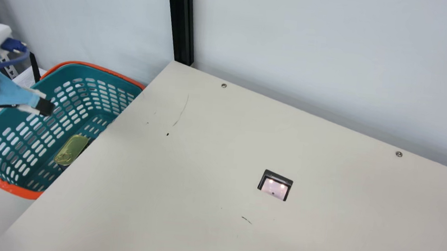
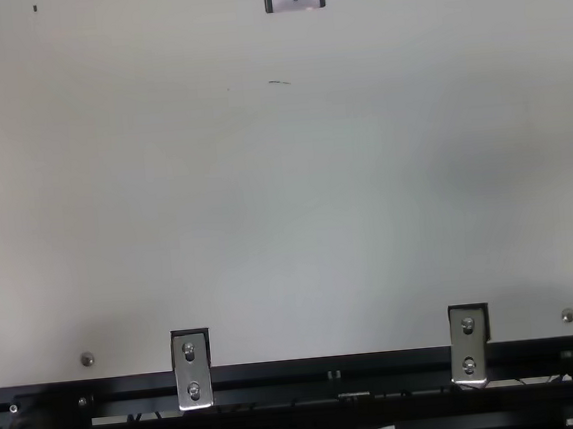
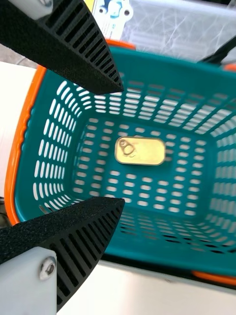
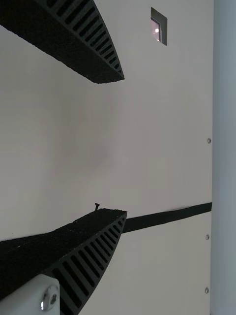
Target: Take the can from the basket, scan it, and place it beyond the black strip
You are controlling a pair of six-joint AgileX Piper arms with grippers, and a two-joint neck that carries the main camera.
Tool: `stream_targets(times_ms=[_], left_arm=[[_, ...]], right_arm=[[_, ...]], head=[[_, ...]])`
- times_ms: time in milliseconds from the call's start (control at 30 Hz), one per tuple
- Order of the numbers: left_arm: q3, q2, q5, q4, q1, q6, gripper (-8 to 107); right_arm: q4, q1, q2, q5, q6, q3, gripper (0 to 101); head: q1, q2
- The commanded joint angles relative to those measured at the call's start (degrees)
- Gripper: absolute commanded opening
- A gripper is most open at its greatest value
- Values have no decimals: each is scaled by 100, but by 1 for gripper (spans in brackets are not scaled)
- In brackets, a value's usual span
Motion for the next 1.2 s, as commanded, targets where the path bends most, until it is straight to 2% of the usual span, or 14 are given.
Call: stream_targets(times_ms=[0, 300, 667, 1167], left_arm=[[-33, 448, -21, 201, -51, -30, 90], [-309, 1376, -225, 782, -382, -425, 90], [-688, 2360, -532, 1146, -613, -749, 90], [-1029, 3496, -1507, 1299, -326, -915, 90]], right_arm=[[0, 0, 0, 0, 0, 0, 101], [0, 0, 0, 0, 0, 0, 101], [0, 0, 0, 0, 0, 0, 101], [0, 0, 0, 0, 0, 0, 101]], head=[[-147, 51], [-147, 51], [-147, 51], [-147, 51]])
